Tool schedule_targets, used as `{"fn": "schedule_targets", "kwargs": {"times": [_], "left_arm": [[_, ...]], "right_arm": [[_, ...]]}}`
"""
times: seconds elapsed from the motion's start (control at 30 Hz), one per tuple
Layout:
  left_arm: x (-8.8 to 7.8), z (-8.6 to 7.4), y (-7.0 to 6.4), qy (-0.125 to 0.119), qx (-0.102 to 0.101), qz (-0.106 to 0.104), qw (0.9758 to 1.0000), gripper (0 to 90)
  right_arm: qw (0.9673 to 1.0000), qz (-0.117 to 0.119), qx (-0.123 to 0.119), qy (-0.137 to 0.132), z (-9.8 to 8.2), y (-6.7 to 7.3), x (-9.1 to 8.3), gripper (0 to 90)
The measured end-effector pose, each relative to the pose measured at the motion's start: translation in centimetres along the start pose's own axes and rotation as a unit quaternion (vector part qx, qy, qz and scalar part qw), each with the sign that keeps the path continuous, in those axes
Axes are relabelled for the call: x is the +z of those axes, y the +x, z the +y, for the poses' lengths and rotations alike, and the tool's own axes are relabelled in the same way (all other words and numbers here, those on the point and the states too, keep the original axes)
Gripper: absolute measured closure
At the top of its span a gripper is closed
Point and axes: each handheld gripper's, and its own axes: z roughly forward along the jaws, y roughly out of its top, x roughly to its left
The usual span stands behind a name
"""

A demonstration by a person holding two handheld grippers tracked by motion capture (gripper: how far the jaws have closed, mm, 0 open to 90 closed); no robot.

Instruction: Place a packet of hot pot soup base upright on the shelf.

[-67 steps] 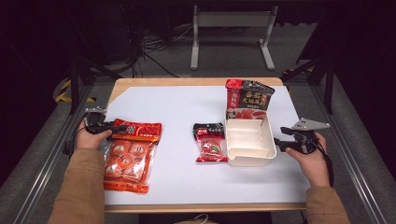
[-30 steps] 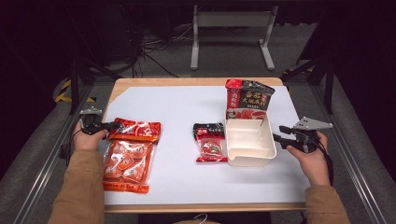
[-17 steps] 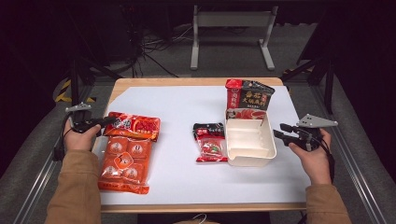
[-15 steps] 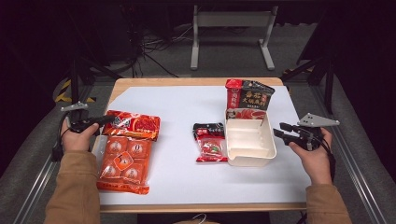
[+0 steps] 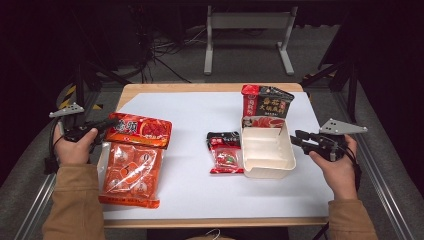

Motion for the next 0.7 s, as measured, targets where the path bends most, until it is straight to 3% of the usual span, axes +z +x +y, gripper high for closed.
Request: {"fn": "schedule_targets", "kwargs": {"times": [0.13,0.4,0.47,0.7], "left_arm": [[-0.8,0.6,-1.1,-0.017,0.011,-0.02,0.9996,90.0],[-2.4,2.2,-4.6,-0.024,0.072,-0.033,0.9966,90.0],[-2.6,2.4,-5.1,-0.028,0.077,-0.038,0.9959,90.0],[-4.5,3.2,-8.7,-0.063,0.121,-0.063,0.9887,90.0]], "right_arm": [[0.9998,-0.01,-0.016,-0.001,0.4,0.5,-0.3,68.3],[0.9995,-0.012,-0.028,-0.009,1.1,1.2,-0.6,66.8],[0.9995,-0.011,-0.027,-0.01,1.1,1.3,-0.6,66.4],[0.9991,-0.011,-0.038,-0.018,1.6,1.9,-0.8,65.6]]}}
